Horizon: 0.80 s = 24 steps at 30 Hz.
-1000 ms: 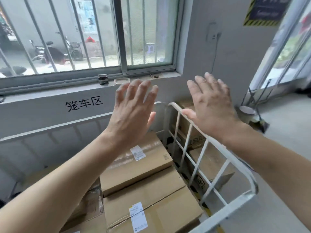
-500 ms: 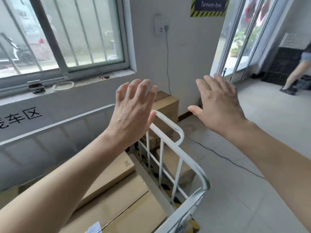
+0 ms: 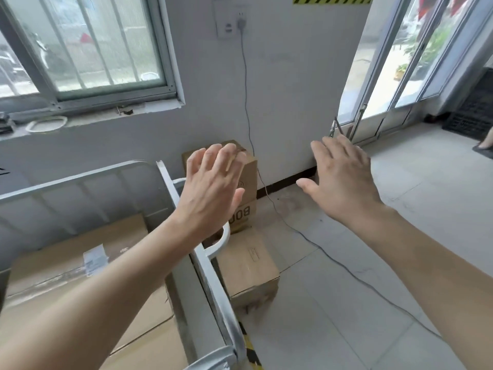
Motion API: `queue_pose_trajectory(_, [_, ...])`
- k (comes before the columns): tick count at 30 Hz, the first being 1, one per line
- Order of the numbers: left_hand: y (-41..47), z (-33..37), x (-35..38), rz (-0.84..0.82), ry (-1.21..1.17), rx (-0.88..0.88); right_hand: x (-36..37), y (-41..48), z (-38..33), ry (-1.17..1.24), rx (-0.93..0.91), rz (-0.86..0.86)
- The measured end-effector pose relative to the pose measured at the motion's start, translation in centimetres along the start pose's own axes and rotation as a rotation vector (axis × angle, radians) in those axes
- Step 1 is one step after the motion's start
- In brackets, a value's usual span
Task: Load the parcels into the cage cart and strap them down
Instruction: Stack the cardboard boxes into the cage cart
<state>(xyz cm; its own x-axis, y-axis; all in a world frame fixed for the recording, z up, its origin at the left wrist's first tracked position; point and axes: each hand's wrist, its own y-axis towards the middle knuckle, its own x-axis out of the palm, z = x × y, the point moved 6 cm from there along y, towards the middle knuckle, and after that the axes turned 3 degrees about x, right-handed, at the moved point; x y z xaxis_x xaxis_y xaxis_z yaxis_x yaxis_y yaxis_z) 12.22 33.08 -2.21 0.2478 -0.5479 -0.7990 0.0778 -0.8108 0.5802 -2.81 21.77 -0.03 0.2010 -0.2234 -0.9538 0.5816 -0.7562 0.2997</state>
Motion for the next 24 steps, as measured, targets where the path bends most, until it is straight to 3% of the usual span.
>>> queue_pose_trajectory(8, [4.8,-1.5,7.2,-0.045,0.01,-0.153,4.7,7.8,2.6,0.018,-0.089,-0.054])
queue_pose_trajectory(14, [9.1,-5.1,13.9,-0.012,0.011,-0.307,9.0,17.4,0.5,0.023,-0.234,-0.076])
queue_pose_trajectory(24, [13.6,-13.2,24.3,-0.219,-0.032,-0.651,17.7,32.4,-2.3,0.13,-0.355,-0.222])
